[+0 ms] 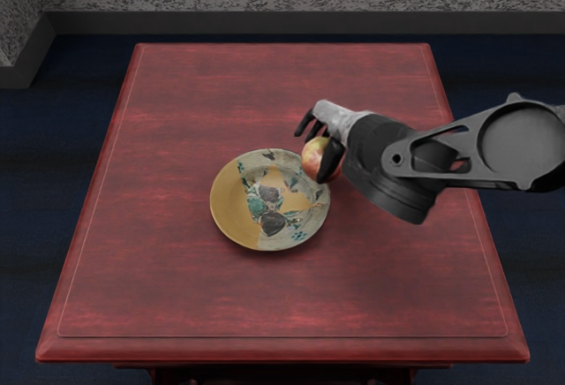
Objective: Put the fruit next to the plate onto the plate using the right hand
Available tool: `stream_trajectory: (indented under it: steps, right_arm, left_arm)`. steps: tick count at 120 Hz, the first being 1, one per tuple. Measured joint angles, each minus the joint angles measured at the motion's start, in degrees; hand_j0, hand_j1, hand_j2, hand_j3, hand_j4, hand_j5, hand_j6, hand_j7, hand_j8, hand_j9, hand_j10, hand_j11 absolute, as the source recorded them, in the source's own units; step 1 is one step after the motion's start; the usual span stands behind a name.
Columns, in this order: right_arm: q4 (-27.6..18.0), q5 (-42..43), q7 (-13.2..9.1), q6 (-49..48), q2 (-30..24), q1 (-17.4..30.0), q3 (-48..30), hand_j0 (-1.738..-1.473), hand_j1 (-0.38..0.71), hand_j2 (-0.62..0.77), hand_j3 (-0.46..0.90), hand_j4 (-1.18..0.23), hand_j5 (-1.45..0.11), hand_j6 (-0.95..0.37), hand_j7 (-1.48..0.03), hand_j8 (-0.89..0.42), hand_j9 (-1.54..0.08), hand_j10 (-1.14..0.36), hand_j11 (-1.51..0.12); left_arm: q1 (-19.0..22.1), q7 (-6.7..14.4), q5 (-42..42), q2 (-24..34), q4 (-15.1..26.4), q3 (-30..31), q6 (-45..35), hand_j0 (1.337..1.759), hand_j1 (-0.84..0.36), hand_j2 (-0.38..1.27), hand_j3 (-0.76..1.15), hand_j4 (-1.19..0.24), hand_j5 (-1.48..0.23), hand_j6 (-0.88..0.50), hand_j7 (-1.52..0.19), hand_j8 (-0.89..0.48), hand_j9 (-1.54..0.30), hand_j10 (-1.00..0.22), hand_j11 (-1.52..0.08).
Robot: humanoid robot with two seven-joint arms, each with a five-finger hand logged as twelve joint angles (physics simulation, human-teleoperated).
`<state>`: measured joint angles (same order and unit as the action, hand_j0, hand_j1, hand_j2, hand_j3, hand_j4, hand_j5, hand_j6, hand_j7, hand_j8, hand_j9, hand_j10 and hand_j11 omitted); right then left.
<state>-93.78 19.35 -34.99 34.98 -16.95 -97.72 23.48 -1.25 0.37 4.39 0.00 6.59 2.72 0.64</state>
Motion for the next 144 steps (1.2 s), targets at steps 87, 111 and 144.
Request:
stream_trajectory:
  steps: [87, 111, 144]
  right_arm:
    - [0.71, -3.08, -0.01, 0.01, 8.36, -0.52, 0.06, -1.658, 0.10, -0.02, 0.00, -0.39, -0.51, -0.39, -0.51, -0.35, -0.51, -0.38, -0.51]
    - [0.96, -3.09, -0.01, 0.02, 8.44, -0.28, 0.11, -1.658, -0.13, -0.02, 0.00, -0.19, -0.25, -0.19, -0.25, -0.17, -0.25, -0.18, -0.25]
    - [1.07, -3.53, -0.01, 0.02, 4.05, -0.76, 0.46, -1.658, -0.29, 0.00, 0.00, -0.05, -0.06, -0.05, -0.06, -0.05, -0.06, -0.05, -0.06]
  left_arm:
    - [1.16, 0.02, 0.00, 0.00, 0.00, 0.00, 0.01, 1.658, 0.34, 0.00, 0.00, -0.01, -0.01, -0.01, -0.01, -0.01, -0.01, -0.01, -0.01]
    - [1.16, 0.01, 0.00, 0.00, 0.00, 0.00, 0.02, 1.658, 0.34, 0.00, 0.00, -0.01, -0.01, -0.01, -0.01, -0.01, -0.01, -0.01, -0.01]
    - [0.86, 0.00, 0.00, 0.00, 0.00, -0.06, 0.01, 1.658, 0.34, 0.00, 0.00, -0.01, -0.01, -0.01, -0.01, -0.01, -0.01, -0.01, -0.01]
